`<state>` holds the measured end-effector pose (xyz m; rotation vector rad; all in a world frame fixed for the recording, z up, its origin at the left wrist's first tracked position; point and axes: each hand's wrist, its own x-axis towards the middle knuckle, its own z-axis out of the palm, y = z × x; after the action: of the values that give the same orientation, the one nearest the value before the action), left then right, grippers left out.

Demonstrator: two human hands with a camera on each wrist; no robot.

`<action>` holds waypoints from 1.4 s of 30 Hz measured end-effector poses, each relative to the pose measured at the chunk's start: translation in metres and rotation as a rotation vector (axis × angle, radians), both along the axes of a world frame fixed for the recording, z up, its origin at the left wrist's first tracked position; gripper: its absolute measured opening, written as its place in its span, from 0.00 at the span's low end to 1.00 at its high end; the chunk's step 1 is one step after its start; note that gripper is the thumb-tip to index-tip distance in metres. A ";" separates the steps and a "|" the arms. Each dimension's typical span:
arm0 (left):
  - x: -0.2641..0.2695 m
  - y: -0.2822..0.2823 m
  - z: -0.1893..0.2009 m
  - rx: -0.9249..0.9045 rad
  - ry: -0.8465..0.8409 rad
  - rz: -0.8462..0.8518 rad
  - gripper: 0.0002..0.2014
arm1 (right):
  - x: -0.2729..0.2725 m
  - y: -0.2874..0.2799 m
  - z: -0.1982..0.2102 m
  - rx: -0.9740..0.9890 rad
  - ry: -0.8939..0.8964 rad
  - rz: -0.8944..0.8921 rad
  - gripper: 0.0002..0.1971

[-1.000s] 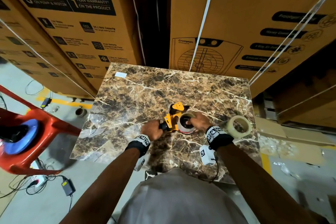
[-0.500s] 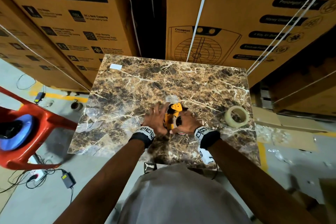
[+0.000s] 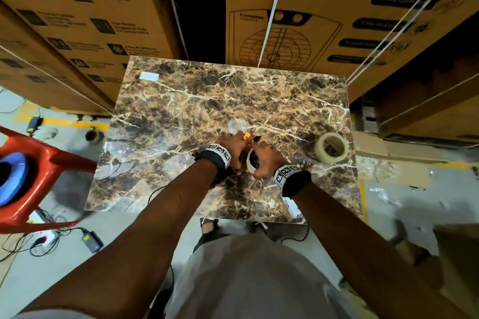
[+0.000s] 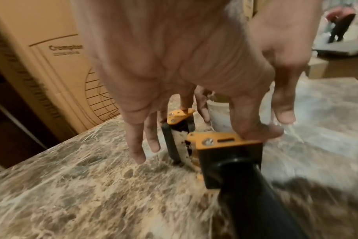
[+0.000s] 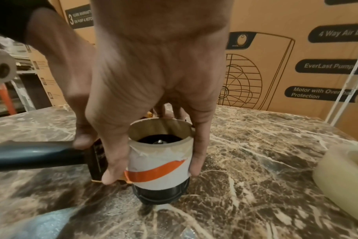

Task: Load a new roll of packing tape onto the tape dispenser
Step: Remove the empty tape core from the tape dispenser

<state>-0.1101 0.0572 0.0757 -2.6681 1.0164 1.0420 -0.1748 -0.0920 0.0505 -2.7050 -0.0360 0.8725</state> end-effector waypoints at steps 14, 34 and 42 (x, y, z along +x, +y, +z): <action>-0.010 -0.005 -0.008 0.034 -0.148 0.009 0.57 | -0.010 0.004 0.005 -0.075 -0.086 0.025 0.51; -0.014 -0.008 -0.009 0.009 -0.213 0.001 0.54 | -0.013 0.003 0.008 0.032 -0.079 -0.086 0.49; -0.009 -0.013 -0.014 0.094 -0.132 0.042 0.60 | -0.003 -0.002 0.010 0.054 -0.060 -0.149 0.48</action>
<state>-0.1194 0.0439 0.0621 -2.6528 0.8683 0.8841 -0.1777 -0.0937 0.0600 -2.6436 0.1255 0.7357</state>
